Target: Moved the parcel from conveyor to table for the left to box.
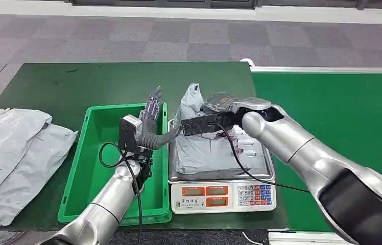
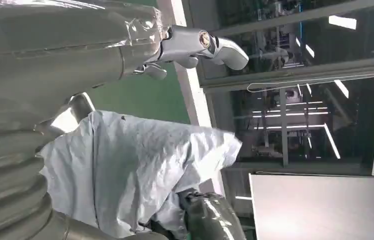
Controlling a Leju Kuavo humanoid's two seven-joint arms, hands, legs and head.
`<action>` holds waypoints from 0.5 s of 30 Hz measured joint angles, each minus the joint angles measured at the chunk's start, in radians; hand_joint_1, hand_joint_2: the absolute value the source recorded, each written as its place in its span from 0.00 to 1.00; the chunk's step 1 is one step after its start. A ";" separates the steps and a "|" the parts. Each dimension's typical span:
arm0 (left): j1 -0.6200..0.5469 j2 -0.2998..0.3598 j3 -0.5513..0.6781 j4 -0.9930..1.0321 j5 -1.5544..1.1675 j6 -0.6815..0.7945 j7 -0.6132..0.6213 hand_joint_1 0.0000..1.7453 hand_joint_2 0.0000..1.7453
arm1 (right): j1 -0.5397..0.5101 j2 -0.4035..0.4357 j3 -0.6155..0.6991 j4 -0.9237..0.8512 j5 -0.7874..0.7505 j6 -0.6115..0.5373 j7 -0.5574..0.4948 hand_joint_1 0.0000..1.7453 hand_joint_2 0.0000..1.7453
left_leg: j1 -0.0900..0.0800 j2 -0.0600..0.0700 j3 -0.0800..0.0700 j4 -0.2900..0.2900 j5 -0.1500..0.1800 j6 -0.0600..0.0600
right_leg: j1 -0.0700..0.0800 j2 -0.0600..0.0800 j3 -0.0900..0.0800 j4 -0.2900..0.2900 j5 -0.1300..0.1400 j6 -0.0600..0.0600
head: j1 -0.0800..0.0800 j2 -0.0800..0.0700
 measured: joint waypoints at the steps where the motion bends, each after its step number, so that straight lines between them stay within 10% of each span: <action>1: 0.000 0.000 0.000 0.000 0.003 0.000 0.000 0.00 1.00 | -0.006 0.003 0.019 0.013 0.014 0.000 0.005 1.00 1.00 | 0.000 0.000 0.000 0.000 0.000 0.000 | 0.000 0.000 0.000 0.000 0.000 0.000 | 0.000 0.000; 5: 0.001 0.003 0.000 -0.005 0.008 -0.001 0.001 0.00 1.00 | -0.032 0.012 0.105 0.066 0.050 0.000 0.013 0.93 1.00 | 0.000 0.000 0.000 0.000 0.000 0.000 | 0.000 0.000 0.000 0.000 0.000 0.000 | 0.000 0.000; 6: 0.000 0.003 0.000 -0.005 0.008 -0.001 0.002 0.00 1.00 | -0.036 0.014 0.120 0.077 0.053 0.006 0.013 0.00 1.00 | 0.000 -0.001 0.000 0.000 0.000 0.000 | 0.000 0.000 0.000 0.000 0.000 0.000 | 0.000 0.000; 15: 0.000 0.009 0.000 -0.006 0.003 -0.001 0.014 0.00 1.00 | -0.055 0.022 0.170 0.117 0.029 -0.086 -0.004 0.00 1.00 | 0.000 0.000 0.000 0.000 0.000 0.000 | 0.000 0.000 0.000 0.000 0.000 0.000 | 0.000 0.000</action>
